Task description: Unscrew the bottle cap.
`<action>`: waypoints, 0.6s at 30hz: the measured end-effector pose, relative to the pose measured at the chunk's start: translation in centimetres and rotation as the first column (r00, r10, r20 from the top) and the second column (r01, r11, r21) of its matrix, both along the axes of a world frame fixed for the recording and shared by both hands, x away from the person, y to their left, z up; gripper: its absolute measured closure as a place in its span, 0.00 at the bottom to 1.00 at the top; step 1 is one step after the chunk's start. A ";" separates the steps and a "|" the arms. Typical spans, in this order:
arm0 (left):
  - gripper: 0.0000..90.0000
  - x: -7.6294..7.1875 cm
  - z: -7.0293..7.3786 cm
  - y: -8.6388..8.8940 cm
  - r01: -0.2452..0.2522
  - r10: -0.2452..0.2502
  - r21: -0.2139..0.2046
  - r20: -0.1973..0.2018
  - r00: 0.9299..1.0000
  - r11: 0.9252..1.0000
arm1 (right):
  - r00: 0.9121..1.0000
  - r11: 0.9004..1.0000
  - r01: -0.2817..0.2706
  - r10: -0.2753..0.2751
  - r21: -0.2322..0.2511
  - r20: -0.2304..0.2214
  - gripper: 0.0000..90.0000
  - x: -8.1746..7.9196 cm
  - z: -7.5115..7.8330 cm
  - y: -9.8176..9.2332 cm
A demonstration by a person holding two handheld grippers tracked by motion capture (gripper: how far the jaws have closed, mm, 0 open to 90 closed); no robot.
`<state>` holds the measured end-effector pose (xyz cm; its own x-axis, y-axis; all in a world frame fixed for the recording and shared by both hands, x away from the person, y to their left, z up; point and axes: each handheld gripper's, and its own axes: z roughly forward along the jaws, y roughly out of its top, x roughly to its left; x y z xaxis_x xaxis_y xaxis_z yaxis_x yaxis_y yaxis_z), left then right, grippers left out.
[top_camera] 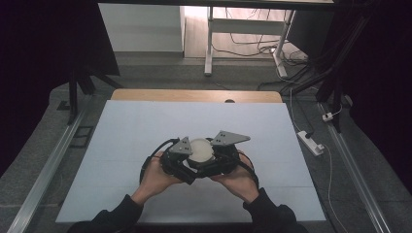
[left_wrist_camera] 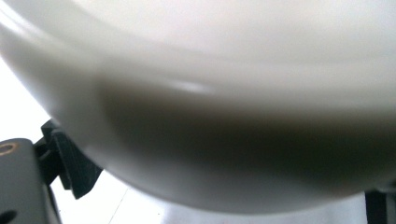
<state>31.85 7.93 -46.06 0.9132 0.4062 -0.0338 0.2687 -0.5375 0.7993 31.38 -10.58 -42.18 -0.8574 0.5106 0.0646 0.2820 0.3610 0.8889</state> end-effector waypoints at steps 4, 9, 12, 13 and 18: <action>0.08 0.0 0.0 0.0 0.010 -0.010 0.008 -0.003 1.000 1.000 | 1.000 1.000 -0.007 0.007 -0.007 0.020 0.07 -0.1 0.0 -0.1; 0.08 0.0 0.0 -0.1 0.021 -0.021 -0.002 -0.009 1.000 1.000 | 0.998 0.998 -0.058 0.058 -0.009 0.019 0.08 0.2 0.1 -0.4; 0.08 0.0 0.1 0.0 0.048 -0.048 0.002 -0.010 0.999 0.999 | 0.994 0.994 -0.107 0.107 0.009 0.008 0.08 0.6 0.0 -0.8; 0.08 0.0 0.0 -0.1 0.056 -0.056 0.001 -0.013 0.998 0.998 | 0.992 0.992 -0.125 0.125 0.011 0.007 0.08 0.7 0.0 -0.9; 0.08 0.0 0.0 -0.2 0.092 -0.092 0.005 -0.019 0.996 0.996 | 0.974 0.974 -0.225 0.225 0.026 -0.003 0.08 1.4 -0.2 -1.6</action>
